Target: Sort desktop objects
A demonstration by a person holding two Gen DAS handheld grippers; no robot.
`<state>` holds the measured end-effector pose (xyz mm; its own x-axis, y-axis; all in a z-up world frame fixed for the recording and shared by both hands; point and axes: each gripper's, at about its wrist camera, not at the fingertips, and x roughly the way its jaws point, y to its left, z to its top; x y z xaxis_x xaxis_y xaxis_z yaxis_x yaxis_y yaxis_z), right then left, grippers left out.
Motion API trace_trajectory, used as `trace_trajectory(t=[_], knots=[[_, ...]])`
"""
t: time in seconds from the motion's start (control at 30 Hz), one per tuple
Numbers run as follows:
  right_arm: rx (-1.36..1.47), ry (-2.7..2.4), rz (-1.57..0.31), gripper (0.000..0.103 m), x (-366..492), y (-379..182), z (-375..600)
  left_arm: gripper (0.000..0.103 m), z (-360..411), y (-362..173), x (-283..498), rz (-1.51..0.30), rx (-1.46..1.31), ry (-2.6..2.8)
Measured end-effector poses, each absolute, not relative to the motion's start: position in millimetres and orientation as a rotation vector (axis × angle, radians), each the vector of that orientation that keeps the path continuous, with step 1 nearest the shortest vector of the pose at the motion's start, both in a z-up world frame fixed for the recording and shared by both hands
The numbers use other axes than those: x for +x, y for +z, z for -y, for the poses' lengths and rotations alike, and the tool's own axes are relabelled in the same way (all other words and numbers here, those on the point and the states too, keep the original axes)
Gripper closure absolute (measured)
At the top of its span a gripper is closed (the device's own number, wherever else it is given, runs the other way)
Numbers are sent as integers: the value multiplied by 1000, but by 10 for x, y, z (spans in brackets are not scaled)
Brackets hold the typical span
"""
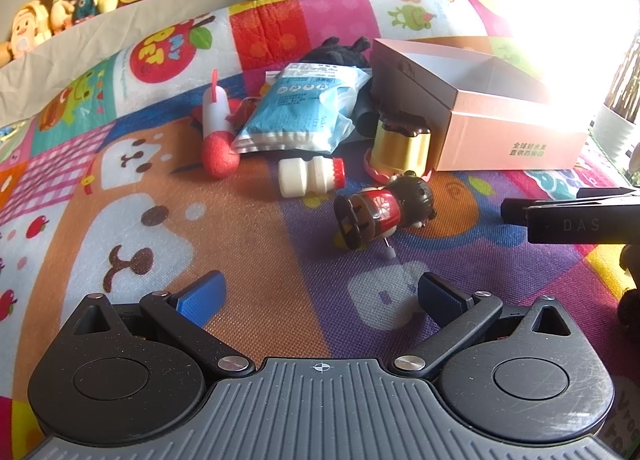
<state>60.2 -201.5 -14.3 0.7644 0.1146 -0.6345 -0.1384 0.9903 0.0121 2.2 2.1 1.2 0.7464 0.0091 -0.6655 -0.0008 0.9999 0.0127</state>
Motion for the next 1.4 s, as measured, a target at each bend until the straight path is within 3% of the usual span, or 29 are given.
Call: trace_trajectory(t=[0.6,1.4], knots=[[-74,208,-734,0,120,-105,2010,0,-26,33,-46,-743,29,-36],[-79,203,-752,0,159,-91,1992,0,-166,138,2,-715,-5,-14]])
